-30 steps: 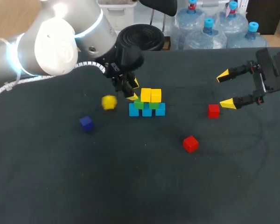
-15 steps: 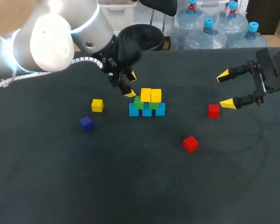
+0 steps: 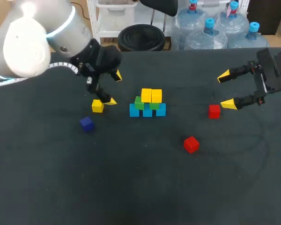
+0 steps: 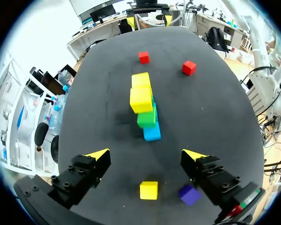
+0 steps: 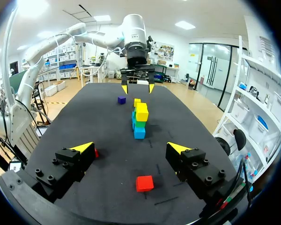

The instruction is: Place the blue cubes, place green cubes on the blue cubes, place the yellow cubes on the green cubes, then place the red cubes on the yellow cubes, and place purple cube on the red cubes.

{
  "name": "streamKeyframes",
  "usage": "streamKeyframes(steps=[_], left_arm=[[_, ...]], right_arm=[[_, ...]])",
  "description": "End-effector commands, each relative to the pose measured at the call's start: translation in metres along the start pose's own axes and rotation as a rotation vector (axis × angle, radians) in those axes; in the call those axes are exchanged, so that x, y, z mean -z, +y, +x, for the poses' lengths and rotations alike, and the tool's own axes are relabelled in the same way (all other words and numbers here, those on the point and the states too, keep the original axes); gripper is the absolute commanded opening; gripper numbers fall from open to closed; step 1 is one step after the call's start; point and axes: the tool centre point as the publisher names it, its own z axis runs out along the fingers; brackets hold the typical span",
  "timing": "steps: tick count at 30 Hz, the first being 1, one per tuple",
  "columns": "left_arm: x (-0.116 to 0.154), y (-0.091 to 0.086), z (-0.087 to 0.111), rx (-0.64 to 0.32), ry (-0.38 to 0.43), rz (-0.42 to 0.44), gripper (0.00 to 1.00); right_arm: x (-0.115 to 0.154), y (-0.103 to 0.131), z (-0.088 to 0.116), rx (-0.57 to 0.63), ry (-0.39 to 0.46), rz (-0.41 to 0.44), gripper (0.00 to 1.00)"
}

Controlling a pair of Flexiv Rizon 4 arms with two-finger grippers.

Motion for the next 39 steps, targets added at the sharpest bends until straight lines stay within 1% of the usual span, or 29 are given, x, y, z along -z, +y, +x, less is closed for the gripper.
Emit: streamKeyframes(steps=[1,6,14,16,26,30,34,36,39], left_arm=[[-0.002,0.002,0.011,0.007,0.002,-0.003,1.0],[-0.002,0.006,0.023,0.008,0.006,-0.002,1.0],[-0.004,0.006,0.045,-0.001,0.026,0.014,1.0],[-0.007,0.006,0.051,-0.009,0.048,0.024,1.0],[-0.018,0.007,0.075,0.004,0.073,0.038,1.0],[-0.019,0.008,0.081,0.012,0.076,0.038,0.96],[-0.021,0.009,0.087,0.021,0.08,0.039,0.92],[-0.021,0.008,0.09,0.027,0.08,0.039,0.88],[-0.021,0.006,0.092,0.031,0.082,0.04,0.87]], right_arm=[[0.0,0.0,0.0,0.001,-0.001,0.001,1.0],[0.0,0.0,0.0,0.001,-0.001,0.001,1.0],[0.0,0.0,0.0,0.001,-0.001,0.001,1.0],[0.0,0.0,0.0,0.001,-0.001,0.001,1.0],[0.0,0.0,0.0,0.001,-0.001,0.001,1.0],[0.0,0.0,0.0,0.001,-0.001,0.001,1.0],[0.0,0.0,0.0,0.001,-0.001,0.001,1.0],[0.0,0.0,0.0,0.001,-0.001,0.001,1.0],[0.0,0.0,0.0,0.001,-0.001,0.001,1.0]])
